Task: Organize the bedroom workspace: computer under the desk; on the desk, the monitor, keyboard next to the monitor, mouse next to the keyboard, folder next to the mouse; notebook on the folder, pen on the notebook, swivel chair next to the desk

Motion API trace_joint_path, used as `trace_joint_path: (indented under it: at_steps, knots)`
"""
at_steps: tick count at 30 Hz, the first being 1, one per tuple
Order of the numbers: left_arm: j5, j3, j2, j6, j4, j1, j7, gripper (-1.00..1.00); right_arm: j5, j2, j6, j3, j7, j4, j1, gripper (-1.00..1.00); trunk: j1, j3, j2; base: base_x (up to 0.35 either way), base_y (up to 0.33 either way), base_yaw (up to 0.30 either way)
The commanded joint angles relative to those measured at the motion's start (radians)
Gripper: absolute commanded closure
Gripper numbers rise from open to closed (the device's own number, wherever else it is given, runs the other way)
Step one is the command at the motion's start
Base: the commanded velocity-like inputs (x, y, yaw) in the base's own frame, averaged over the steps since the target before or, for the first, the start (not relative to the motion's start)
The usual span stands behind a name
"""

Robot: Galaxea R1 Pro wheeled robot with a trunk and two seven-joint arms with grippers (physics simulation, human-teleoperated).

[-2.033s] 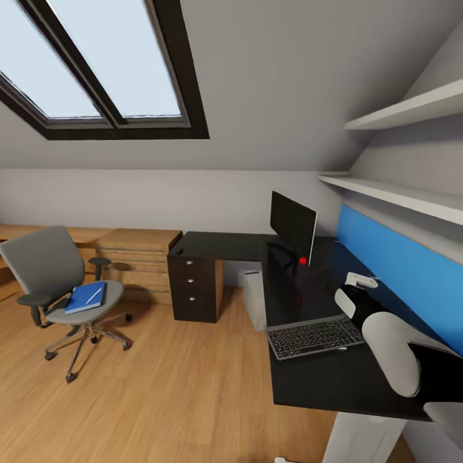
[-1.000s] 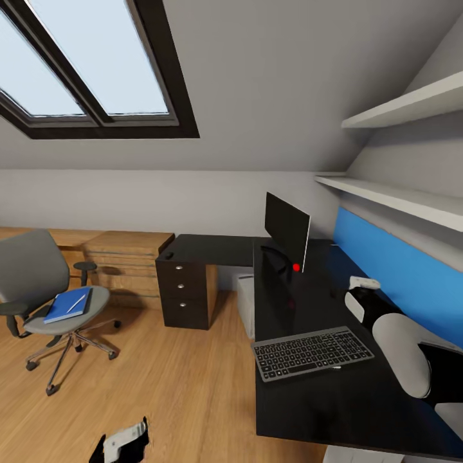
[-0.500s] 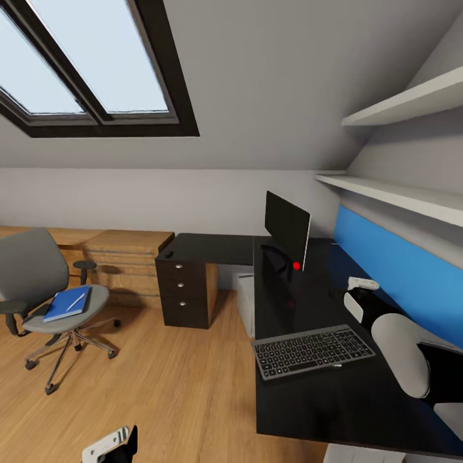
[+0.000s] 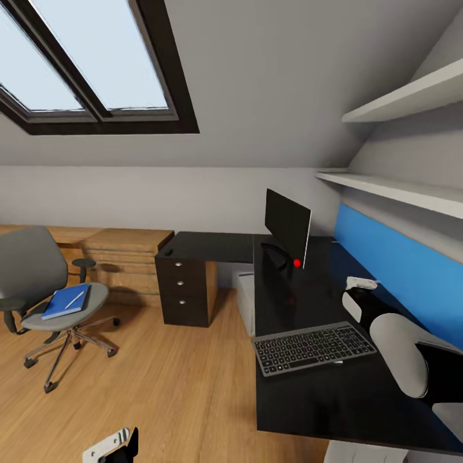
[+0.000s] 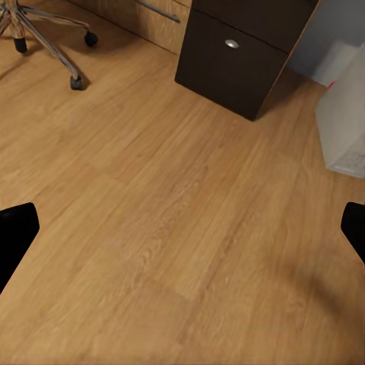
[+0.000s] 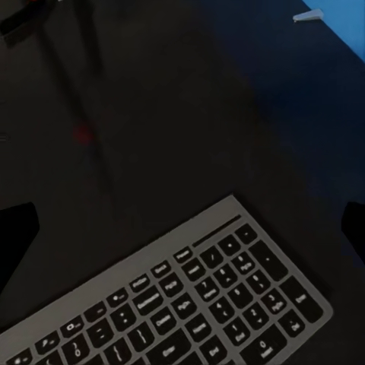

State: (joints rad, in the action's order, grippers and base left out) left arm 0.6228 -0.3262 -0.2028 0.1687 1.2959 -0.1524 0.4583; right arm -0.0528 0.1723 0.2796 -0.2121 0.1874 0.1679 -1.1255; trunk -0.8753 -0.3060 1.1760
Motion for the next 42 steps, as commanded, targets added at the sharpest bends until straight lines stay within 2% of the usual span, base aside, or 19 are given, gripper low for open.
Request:
trace_joint_path:
  at_steps: [1, 30, 42]
  knots:
    - [0.01, -0.004, -0.001, 0.008, 0.001, 0.001, 0.004, -1.0, -0.005, 0.0, 0.006, -0.006, 0.001, 0.002, 0.0, -1.0, -0.004, -0.004, 0.008, 0.0, 0.0, 0.0]
    - [0.009, -0.004, -0.001, 0.009, -0.002, 0.001, 0.005, -1.0, -0.001, -0.006, 0.003, -0.006, 0.002, 0.005, 0.0, -1.0, -0.115, -0.095, 0.211, 0.0, 0.0, 0.0]
    - [0.007, -0.005, 0.002, 0.012, -0.003, 0.001, 0.005, -1.0, -0.007, -0.029, 0.003, -0.006, -0.006, 0.004, 0.001, -1.0, -0.161, -0.133, 0.295, 0.0, 0.0, 0.0]
